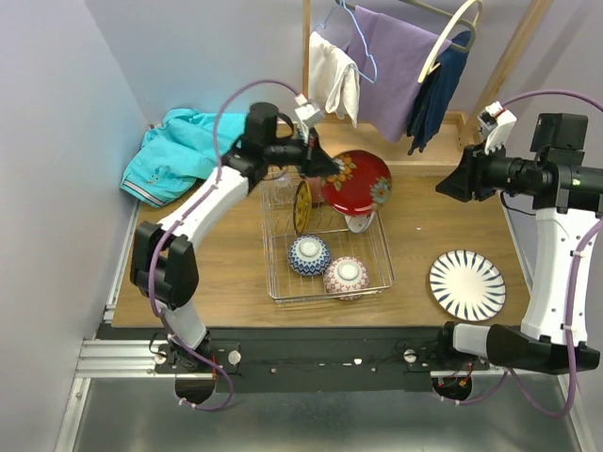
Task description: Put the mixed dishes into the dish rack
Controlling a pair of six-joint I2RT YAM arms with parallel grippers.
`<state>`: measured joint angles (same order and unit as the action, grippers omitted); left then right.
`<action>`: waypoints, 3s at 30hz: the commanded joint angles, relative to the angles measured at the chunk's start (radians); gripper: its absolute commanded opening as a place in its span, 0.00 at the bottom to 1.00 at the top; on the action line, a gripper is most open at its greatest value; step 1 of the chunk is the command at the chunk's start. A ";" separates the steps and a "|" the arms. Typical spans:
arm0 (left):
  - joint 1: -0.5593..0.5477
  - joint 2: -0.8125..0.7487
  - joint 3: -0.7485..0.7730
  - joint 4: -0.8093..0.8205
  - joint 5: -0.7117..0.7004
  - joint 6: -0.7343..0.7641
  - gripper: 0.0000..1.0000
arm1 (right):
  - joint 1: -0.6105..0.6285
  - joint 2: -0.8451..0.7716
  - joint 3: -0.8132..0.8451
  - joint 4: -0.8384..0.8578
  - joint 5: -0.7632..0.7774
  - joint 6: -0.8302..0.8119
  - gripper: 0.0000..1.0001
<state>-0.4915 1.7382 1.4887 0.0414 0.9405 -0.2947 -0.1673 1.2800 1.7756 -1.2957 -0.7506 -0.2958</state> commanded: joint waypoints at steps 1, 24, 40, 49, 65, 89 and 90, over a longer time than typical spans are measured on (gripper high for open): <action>0.083 -0.149 0.218 -0.570 0.049 0.778 0.00 | 0.000 -0.048 -0.060 0.022 0.043 0.033 0.48; 0.326 -0.224 0.194 -1.170 -0.184 2.492 0.00 | 0.000 -0.044 -0.262 0.265 0.011 0.233 0.48; 0.324 -0.187 -0.030 -0.942 -0.065 2.975 0.00 | 0.000 -0.113 -0.350 0.273 0.037 0.236 0.48; 0.324 -0.279 -0.145 -0.499 0.053 2.639 0.00 | -0.001 -0.116 -0.381 0.288 0.033 0.237 0.48; 0.295 -0.529 -0.282 -0.171 -0.011 2.050 0.00 | 0.325 0.059 -0.075 0.286 0.229 0.112 0.73; 0.222 -0.658 -0.248 -0.294 -0.131 1.543 0.00 | 1.213 0.168 -0.205 0.920 1.060 -0.235 0.93; 0.220 -0.664 -0.251 -0.302 -0.132 1.545 0.00 | 1.212 0.173 -0.205 0.962 1.085 -0.224 0.93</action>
<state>-0.2550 1.1416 1.2060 -0.3218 0.8261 1.3262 1.0328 1.4303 1.5810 -0.5690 0.0952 -0.5575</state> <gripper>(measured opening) 0.034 0.929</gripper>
